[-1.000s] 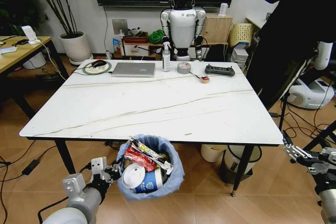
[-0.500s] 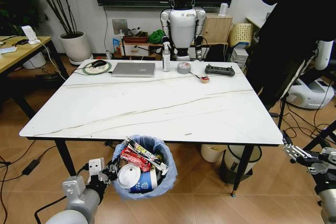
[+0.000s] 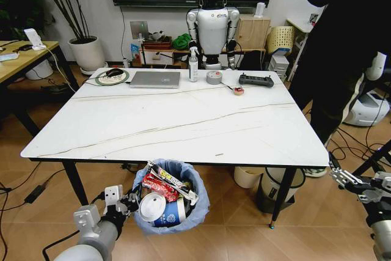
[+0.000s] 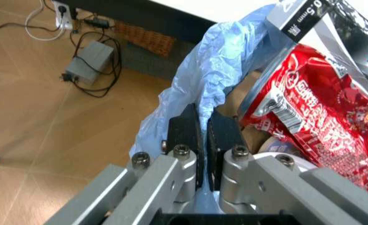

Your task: Pick up the trash bin and place the trash from the table into it.

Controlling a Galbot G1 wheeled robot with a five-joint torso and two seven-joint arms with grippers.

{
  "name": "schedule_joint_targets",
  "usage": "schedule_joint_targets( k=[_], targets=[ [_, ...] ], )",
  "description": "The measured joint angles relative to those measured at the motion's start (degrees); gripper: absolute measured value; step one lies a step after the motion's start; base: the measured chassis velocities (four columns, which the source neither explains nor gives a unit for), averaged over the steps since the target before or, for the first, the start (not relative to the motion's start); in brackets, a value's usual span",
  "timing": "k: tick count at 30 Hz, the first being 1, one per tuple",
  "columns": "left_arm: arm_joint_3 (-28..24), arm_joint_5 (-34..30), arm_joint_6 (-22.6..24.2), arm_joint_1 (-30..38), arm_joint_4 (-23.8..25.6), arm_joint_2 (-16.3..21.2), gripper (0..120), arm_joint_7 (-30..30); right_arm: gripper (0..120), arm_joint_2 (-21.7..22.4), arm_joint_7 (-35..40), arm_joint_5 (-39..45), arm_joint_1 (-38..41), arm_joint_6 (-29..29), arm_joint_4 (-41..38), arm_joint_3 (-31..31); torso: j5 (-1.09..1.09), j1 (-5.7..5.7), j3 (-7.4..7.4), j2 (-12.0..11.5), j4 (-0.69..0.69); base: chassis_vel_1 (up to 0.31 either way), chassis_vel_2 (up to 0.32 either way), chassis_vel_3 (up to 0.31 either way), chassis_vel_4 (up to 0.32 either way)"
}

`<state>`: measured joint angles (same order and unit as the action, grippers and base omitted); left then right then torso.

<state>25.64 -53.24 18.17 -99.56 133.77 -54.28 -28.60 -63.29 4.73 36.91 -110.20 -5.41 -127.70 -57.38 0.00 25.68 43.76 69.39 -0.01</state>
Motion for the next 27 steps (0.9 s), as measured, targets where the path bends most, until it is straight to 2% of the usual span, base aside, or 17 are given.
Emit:
schedule_joint_targets(
  k=[27],
  targets=[
    [-1.32,-0.2,0.39,1.24,-2.28,-2.12,0,0.34,100,0.0,0.0,0.0,0.0,0.0,0.0,0.0,0.0,-3.7,-4.74,-8.42,0.01,0.0,0.0,0.0,0.0]
  ],
)
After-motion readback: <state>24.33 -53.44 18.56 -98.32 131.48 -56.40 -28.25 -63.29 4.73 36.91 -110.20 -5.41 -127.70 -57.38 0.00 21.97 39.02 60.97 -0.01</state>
